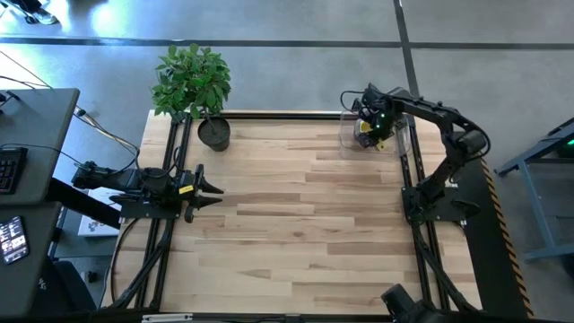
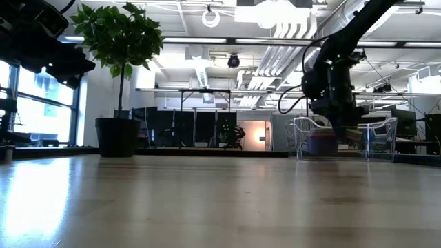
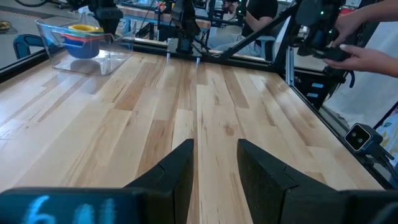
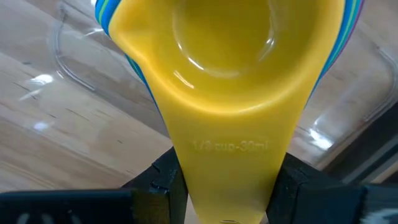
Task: Nest measuring cups in basket
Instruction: Put the stacked measuring cups into the transparent bin
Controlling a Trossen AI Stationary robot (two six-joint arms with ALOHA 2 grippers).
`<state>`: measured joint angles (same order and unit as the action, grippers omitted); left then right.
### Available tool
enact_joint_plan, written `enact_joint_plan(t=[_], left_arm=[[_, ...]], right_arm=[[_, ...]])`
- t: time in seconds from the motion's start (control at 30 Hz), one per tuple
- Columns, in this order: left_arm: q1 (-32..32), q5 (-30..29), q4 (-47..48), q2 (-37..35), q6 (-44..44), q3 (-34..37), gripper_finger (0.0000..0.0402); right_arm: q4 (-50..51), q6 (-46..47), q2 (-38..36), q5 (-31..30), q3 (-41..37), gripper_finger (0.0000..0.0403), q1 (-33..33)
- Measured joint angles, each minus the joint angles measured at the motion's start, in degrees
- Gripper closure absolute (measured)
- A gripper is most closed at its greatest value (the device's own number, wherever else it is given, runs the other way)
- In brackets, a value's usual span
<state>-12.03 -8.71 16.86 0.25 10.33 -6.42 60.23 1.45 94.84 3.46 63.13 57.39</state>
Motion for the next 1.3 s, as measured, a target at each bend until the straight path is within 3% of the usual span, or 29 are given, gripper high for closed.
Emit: enact_joint_plan(t=[1.03,1.3], left_arm=[[0.0,0.0,0.0,0.0,0.0,0.0,0.0289],[0.0,0.0,0.0,0.0,0.0,0.0,0.0289]], right_arm=[[-1.7,3.0,2.0,0.9,0.0,0.0241,0.4],[-1.5,2.7,2.0,0.7,0.0,0.0194,0.4]])
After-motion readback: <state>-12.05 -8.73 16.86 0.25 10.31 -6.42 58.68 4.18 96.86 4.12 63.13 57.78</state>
